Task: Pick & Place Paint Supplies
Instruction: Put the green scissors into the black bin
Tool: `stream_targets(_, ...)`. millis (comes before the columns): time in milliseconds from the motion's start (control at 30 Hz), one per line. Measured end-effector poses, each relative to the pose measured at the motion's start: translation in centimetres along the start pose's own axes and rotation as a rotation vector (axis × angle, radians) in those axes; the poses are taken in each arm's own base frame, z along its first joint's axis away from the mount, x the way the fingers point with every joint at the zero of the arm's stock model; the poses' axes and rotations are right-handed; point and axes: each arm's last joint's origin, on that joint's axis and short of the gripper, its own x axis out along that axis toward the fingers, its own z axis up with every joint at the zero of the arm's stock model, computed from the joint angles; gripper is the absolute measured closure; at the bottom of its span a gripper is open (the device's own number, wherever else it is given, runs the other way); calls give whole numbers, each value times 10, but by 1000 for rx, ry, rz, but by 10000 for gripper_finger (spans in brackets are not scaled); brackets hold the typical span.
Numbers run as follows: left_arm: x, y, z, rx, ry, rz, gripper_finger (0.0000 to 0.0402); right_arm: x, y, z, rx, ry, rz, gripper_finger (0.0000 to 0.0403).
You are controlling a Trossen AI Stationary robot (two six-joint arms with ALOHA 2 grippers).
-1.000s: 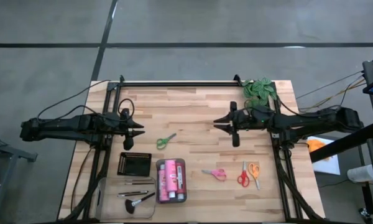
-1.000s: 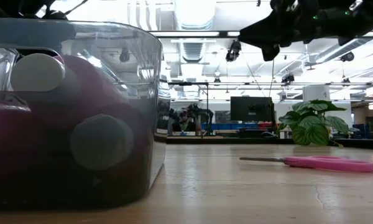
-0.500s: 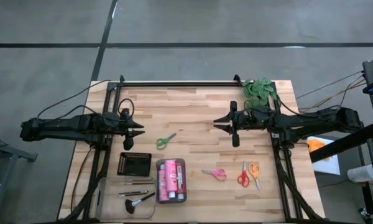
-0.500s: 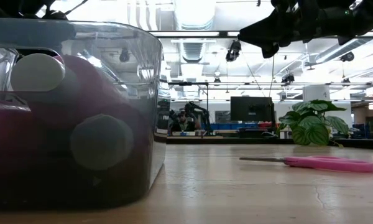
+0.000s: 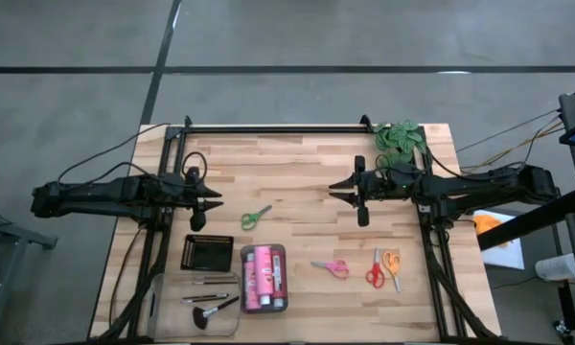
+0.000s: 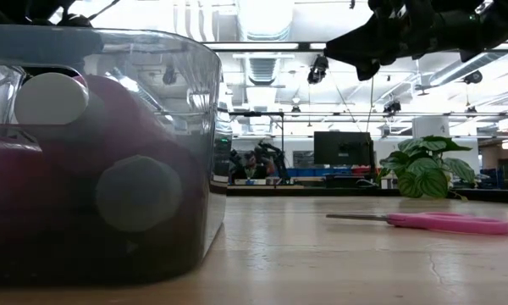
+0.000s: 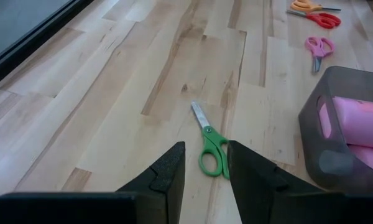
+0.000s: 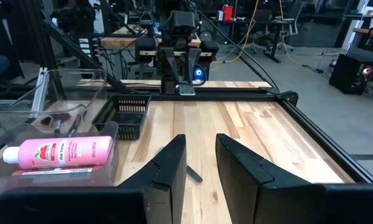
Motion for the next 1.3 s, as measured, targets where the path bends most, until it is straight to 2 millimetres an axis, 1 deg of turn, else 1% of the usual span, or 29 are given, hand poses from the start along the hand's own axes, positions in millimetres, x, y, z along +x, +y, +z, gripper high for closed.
stream_targets(200, 0, 0, 0, -24, -1, 0, 279, 0, 0, 0, 0, 1, 0, 317)
stream_targets(267, 0, 0, 1, -132, -8, -2, 279, 0, 0, 0, 0, 1, 0, 317)
stream_targets(367, 0, -1, 3, -421, -33, -12, 279, 0, 0, 0, 3, 1, 0, 317)
stream_targets(400, 0, -1, 4, -494, -42, -19, 279, 0, 0, 0, 3, 1, 0, 317)
stream_targets(433, 0, -1, 5, -515, -47, -26, 279, 0, 0, 0, 3, 1, 0, 317)
stream_targets(567, -2, -4, 12, -416, -24, -125, 279, 0, 0, 0, 3, 2, 0, 317)
stream_targets(667, -2, -7, 25, -442, 18, -163, 279, 0, 0, 0, 3, 2, 0, 317)
stream_targets(733, 0, -7, 33, -471, 83, -131, 279, 0, 0, 0, 3, 3, 0, 317)
stream_targets(800, 6, -6, 42, -526, 147, -75, 279, 0, 0, 0, 3, 3, 0, 317)
stream_targets(900, 21, -2, 54, -594, 250, 6, 279, 0, 0, 0, 3, 3, 0, 317)
stream_targets(1033, 43, 4, 69, -642, 371, 27, 275, 0, 0, 0, 3, 3, 0, 317)
stream_targets(1167, 65, 8, 69, -653, 468, 51, 242, 0, 0, 0, 3, 3, 0, 317)
stream_targets(1300, 87, 10, 62, -643, 544, 78, 207, 0, 0, 0, 3, 3, 0, 317)
